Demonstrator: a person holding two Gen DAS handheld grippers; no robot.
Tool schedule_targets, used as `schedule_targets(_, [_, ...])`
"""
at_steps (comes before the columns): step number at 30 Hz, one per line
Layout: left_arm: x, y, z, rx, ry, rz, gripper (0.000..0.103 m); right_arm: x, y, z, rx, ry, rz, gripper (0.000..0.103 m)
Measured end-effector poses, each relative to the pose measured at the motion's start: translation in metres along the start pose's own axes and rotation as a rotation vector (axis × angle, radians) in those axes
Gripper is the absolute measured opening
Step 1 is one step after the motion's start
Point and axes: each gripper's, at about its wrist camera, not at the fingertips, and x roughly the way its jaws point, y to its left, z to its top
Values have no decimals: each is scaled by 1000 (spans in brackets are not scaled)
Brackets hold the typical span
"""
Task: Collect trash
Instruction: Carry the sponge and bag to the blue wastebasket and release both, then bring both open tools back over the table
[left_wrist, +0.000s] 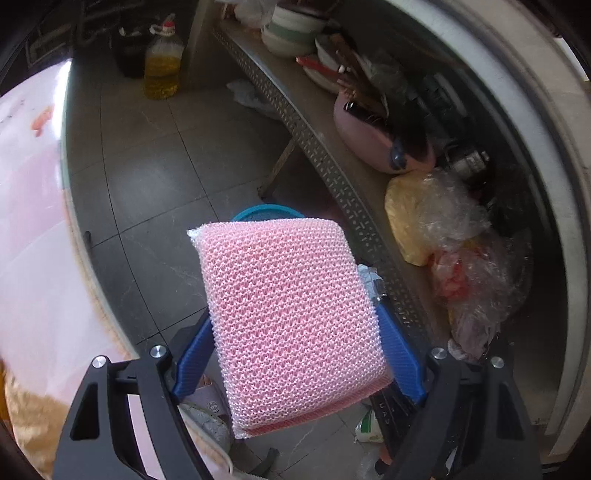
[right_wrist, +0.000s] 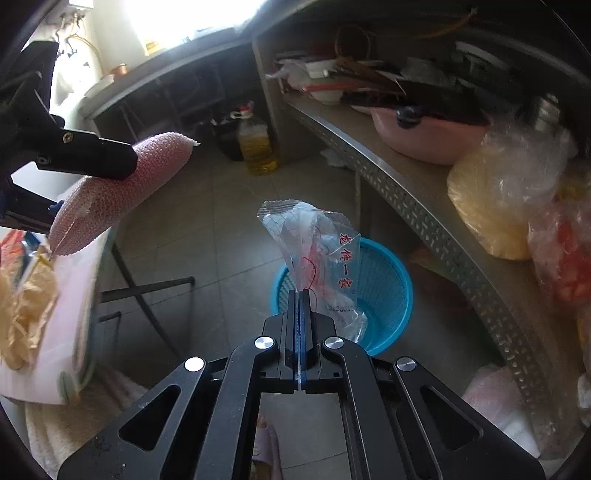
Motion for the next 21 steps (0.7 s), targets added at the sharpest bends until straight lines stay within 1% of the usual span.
schedule_targets(3, [52,-6,27,6,60,55,82,42,-11,5,15,45,-36,0])
schedule_targets(5, [77,-7,44,-11,65,85,85,69,-17,7,21,61,-62,0])
schedule_targets(7, [99,-11,59,-32,71,113,88,93,-22,7,23,73,-90,8])
schedule_targets(8, [109,-10,61,-42,73,127,91,102,-25,4,30,79,-105,14])
schedule_targets(9, [116,-13,65,-50,72,131,92,112,-29,3,43,90,-112,31])
schedule_targets(10, [121,-13,68,-59,73,129,93,118,-33,0,57,96,-115,44])
schedule_targets(13, [125,-7,67,-69,88,103,94,119,-41,-10,97,93,-135,53])
schedule_targets(15, [121,-5,63,-53,90,94,94,112,-45,-16,117,86,-140,58])
schedule_targets(16, [117,-6,61,-42,86,94,94,108,-46,-18,122,81,-143,59])
schedule_targets(19, [102,-13,58,-8,51,94,94,90,-49,-24,136,64,-140,62])
schedule_targets(21, [86,-20,53,15,19,78,94,75,-50,-25,145,45,-144,63])
